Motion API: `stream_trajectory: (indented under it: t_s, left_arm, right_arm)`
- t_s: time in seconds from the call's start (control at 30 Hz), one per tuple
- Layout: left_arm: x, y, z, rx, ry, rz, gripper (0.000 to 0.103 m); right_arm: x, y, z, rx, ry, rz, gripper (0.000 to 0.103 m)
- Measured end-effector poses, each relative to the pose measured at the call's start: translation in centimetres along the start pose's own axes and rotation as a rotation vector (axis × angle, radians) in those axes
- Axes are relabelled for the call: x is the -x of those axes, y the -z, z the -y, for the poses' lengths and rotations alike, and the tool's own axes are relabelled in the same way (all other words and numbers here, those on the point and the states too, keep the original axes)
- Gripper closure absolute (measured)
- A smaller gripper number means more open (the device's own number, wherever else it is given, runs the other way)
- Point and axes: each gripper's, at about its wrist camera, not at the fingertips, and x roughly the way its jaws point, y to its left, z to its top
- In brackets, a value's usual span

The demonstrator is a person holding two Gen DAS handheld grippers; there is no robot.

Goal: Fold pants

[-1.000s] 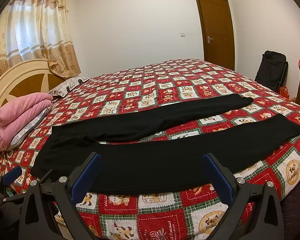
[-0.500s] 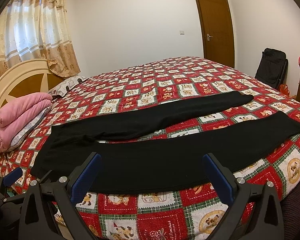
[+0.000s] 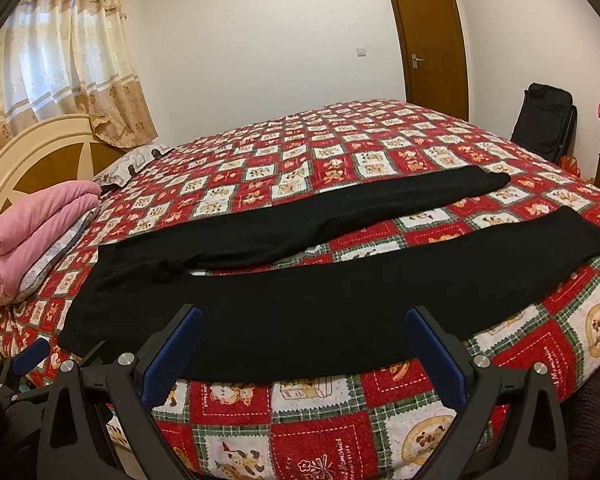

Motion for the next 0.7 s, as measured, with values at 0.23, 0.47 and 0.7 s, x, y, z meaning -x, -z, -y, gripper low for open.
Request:
stream_trajectory:
  t_s: [0.23,0.47,0.7]
  left_arm:
    - [-5.0,0.0,-2.8,0.020,0.000,-0.111,0.000]
    - [-10.6,-4.1,-10.9,0.088,-0.102,-0.122,0.000]
    - [-16.9,-10.6,-16.0,0.027,-0.069,-0.112,0.000]
  right_arm:
    - [-3.3,0.7,2.1,-0.028,0.017,-0.074,0.001]
    - [-6.3,0.3,2.9,-0.001,-0.032,-0.085,0.001]
    - [-9.7,-1.5,-0.7,0.104,-0.093,-0.119,0.016]
